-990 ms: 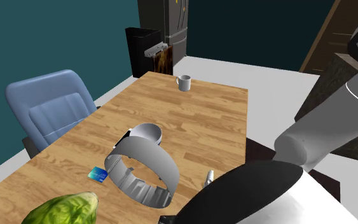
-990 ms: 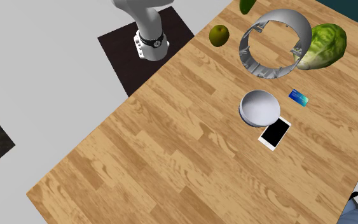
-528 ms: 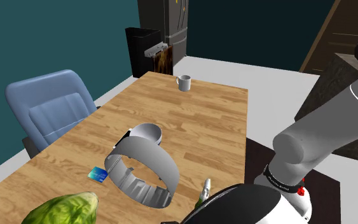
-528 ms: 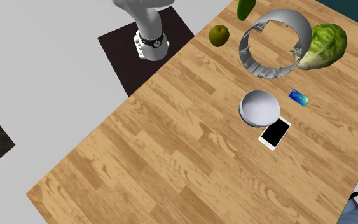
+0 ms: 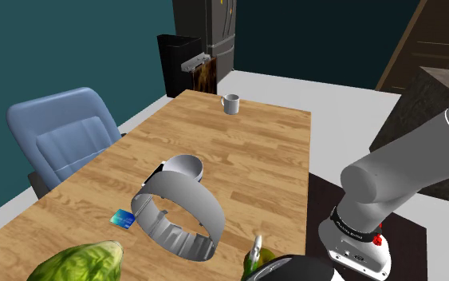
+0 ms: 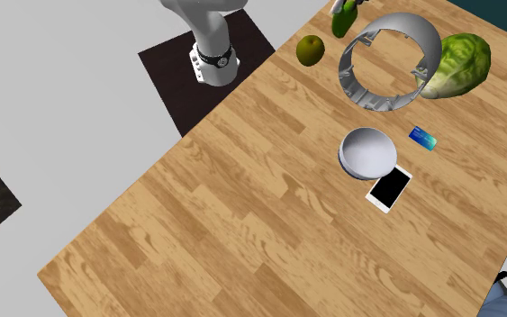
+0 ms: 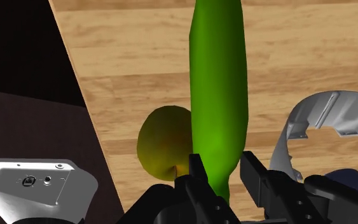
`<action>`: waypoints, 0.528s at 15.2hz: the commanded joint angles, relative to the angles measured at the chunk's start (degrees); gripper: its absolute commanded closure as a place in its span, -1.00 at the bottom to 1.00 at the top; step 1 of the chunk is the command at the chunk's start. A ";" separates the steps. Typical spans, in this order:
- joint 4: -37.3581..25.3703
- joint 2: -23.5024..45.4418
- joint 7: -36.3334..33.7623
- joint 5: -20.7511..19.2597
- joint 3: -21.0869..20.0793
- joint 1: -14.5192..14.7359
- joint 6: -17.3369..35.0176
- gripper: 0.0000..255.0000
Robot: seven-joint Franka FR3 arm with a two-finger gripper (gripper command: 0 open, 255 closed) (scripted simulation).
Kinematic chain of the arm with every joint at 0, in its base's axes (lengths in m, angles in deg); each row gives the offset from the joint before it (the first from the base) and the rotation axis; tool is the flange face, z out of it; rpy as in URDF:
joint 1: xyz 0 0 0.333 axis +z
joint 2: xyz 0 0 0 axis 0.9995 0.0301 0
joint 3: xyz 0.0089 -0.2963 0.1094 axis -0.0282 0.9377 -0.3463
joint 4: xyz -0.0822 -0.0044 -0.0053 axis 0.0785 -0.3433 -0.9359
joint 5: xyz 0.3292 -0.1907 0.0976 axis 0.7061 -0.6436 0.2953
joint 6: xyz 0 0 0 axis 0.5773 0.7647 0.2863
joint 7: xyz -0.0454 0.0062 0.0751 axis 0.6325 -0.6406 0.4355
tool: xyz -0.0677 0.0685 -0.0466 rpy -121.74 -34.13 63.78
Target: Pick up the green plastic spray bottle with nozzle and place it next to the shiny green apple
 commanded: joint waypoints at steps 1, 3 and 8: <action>0.53 -1.23 0.46 1.06 -1.36 -1.36 1.32 1.00; 1.17 -2.28 0.82 1.98 -2.54 -2.46 2.65 1.00; 2.24 -4.32 1.53 3.77 -4.79 -4.51 5.10 1.00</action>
